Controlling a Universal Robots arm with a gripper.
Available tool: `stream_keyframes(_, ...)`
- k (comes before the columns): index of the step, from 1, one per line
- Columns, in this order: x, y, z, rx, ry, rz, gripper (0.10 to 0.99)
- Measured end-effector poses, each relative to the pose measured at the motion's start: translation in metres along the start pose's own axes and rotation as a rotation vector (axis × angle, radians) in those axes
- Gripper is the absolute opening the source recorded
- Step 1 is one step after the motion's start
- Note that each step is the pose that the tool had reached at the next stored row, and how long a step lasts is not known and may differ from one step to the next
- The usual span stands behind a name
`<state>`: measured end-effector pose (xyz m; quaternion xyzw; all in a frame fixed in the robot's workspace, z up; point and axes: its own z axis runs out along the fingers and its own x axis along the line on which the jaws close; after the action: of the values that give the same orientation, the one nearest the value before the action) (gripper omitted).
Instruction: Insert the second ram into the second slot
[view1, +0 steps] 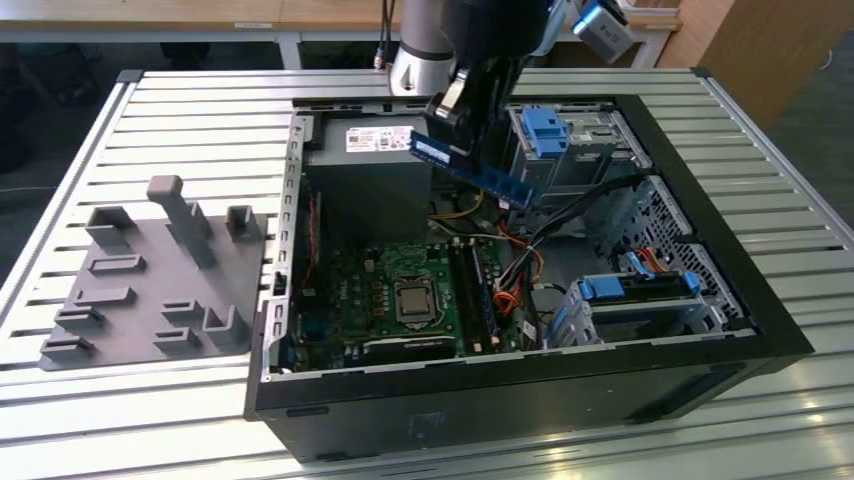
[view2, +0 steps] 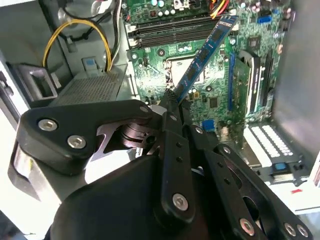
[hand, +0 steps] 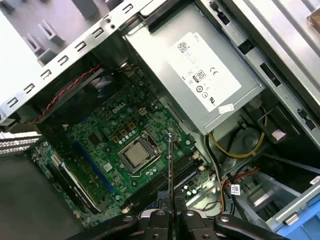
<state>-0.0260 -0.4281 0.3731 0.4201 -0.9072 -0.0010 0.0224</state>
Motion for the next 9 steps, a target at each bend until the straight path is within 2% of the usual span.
stream_keyframes(9,-0.0001,-0.0001,0.0025,-0.001,0.0029,0.148,0.141)
